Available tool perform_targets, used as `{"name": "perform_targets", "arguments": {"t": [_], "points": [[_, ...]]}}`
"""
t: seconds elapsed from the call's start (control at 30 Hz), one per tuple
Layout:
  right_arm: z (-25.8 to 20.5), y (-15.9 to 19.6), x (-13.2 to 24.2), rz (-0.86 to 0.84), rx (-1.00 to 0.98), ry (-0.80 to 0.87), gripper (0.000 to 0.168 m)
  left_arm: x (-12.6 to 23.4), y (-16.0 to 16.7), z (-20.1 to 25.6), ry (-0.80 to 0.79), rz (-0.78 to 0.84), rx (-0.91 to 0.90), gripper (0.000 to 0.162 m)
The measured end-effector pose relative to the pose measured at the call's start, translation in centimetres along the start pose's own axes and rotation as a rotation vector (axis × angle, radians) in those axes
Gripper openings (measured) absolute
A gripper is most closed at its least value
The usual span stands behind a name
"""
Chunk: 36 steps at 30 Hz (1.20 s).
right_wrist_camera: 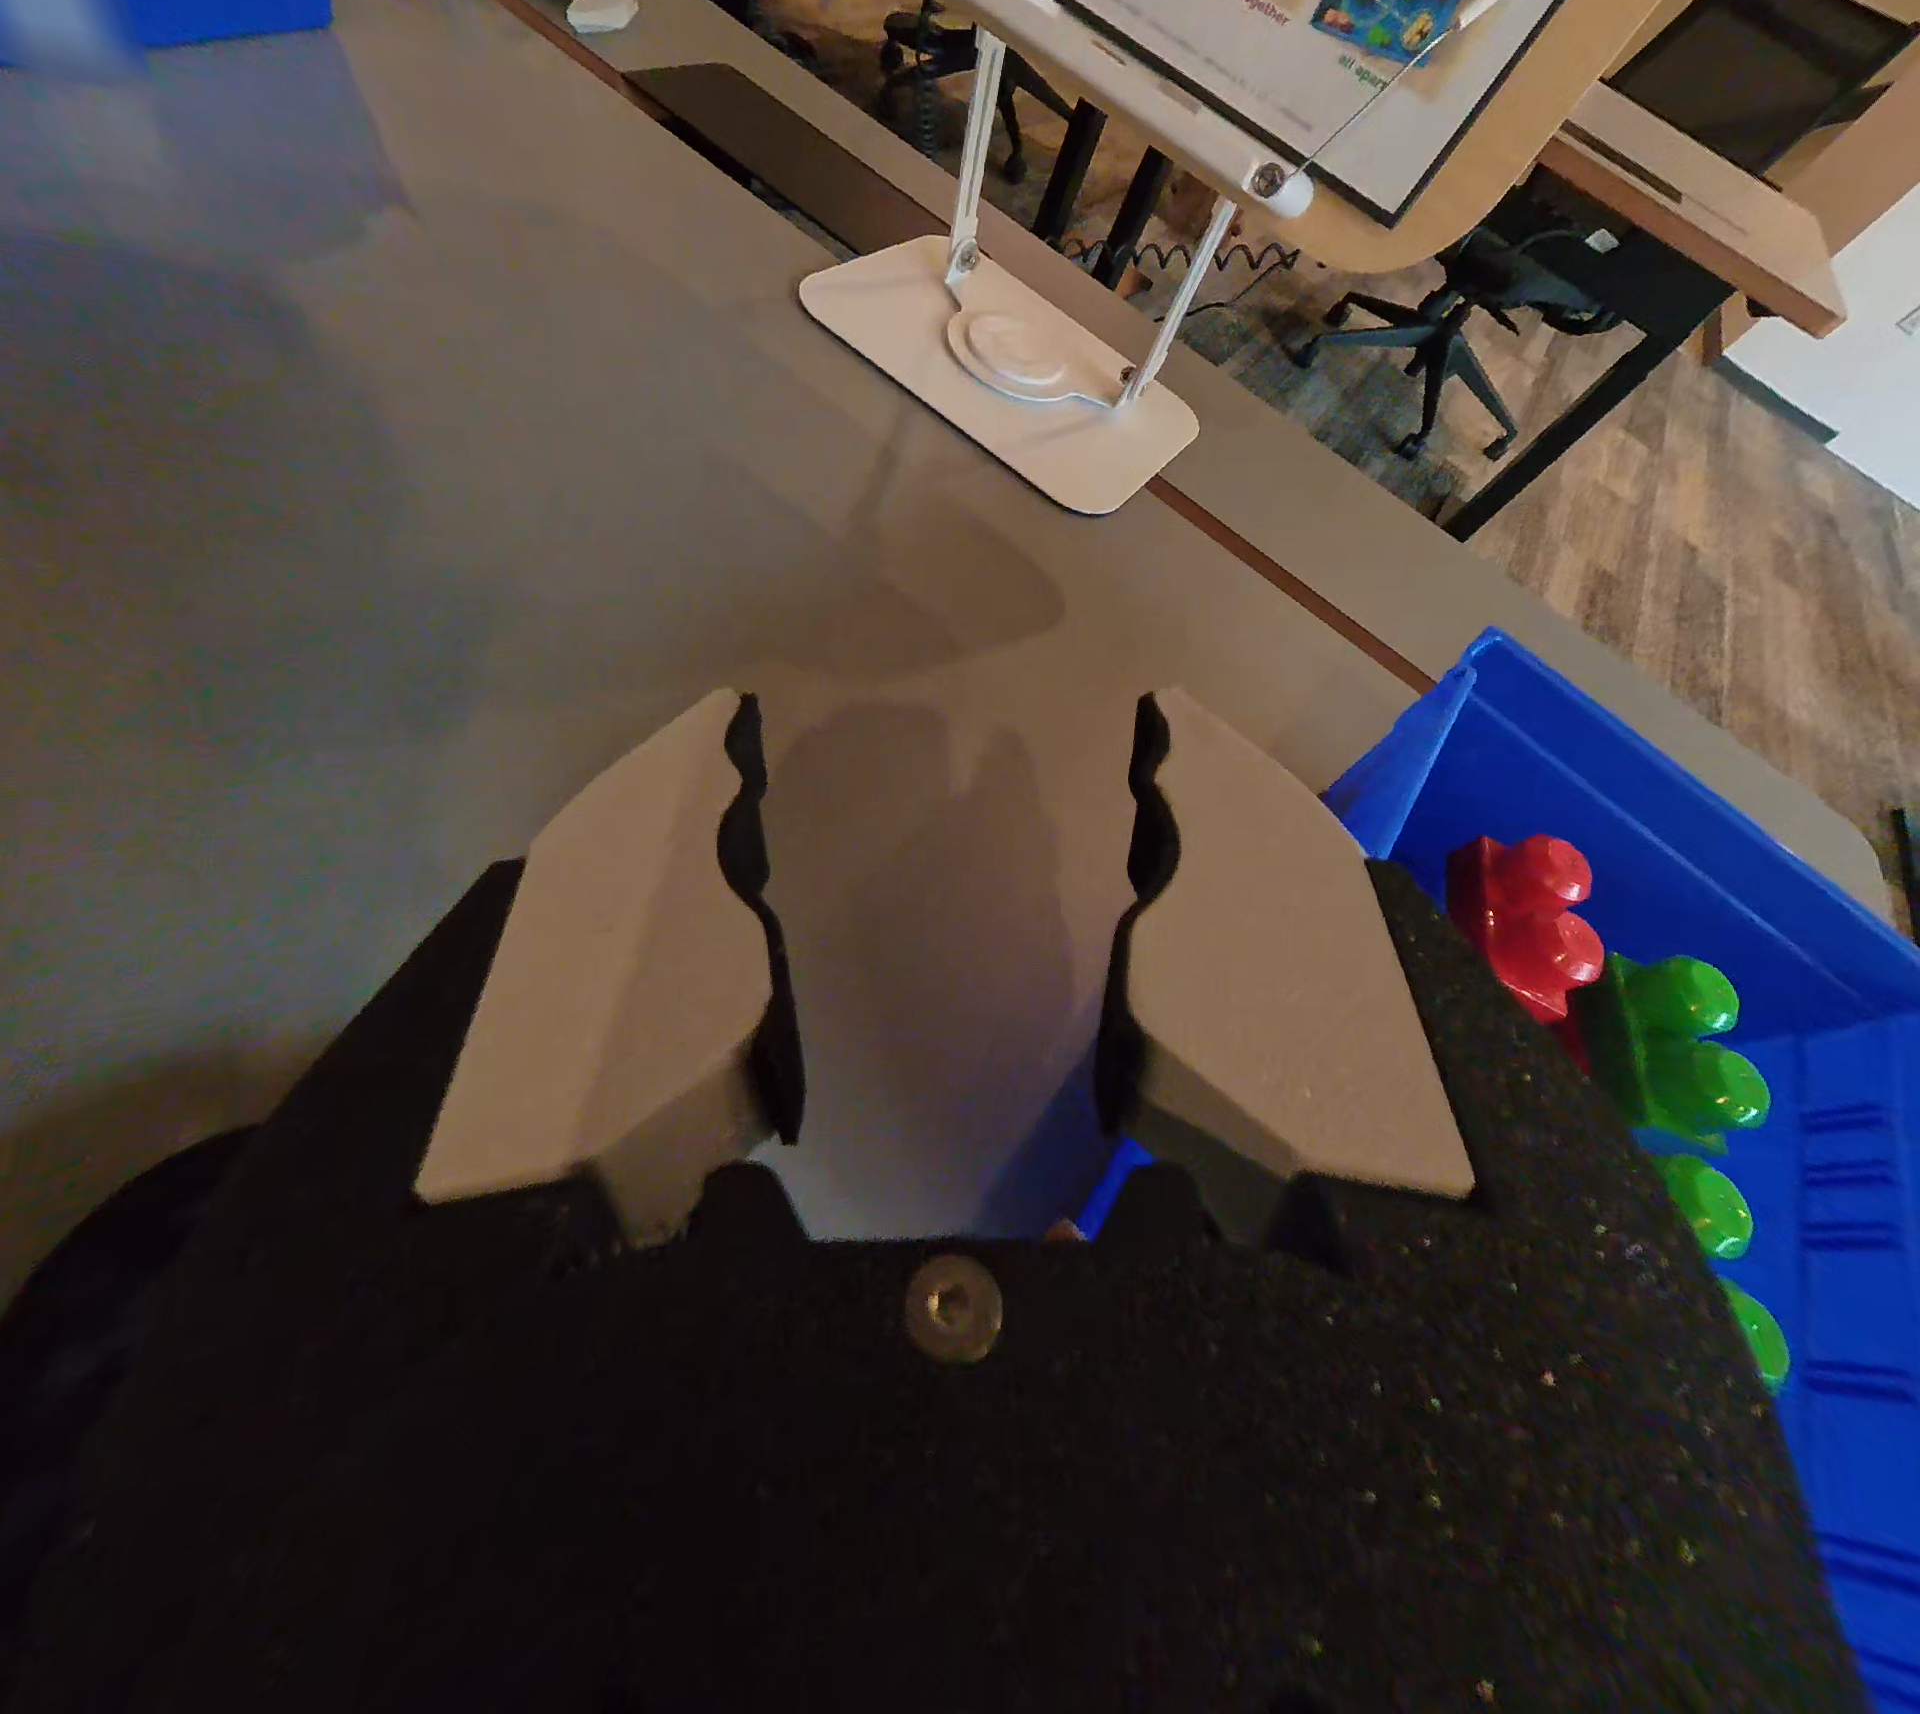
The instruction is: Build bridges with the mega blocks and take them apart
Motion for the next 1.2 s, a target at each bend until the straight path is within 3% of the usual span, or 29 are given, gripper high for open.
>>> {"name": "perform_targets", "arguments": {"t": [0.4, 0.73, 1.2], "points": [[-0.4, 0.0, -0.5, -0.025, 0.031, -0.008, 0.068, -0.4, -3.0, -1.9, -0.017, 0.113, 0.037, 0.054], [-0.1, 0.1, -0.8, -0.041, 0.029, 0.005, 0.068, -4.1, -4.1, -2.3, 0.005, 0.094, 0.055, 0.048], [0.0, 0.5, -1.1, -0.061, 0.028, 0.000, 0.068, -4.8, -5.3, -3.0, -0.004, 0.049, 0.075, 0.037]]}}
Point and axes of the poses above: each gripper's, where its closed fingertips meet, x back along the fingers, y out of its underside, z = x × y across the jaws, the point moved 6 cm from there along x, back along the fingers, and after that the axes turned 2 degrees about y, right-handed, at the moved point
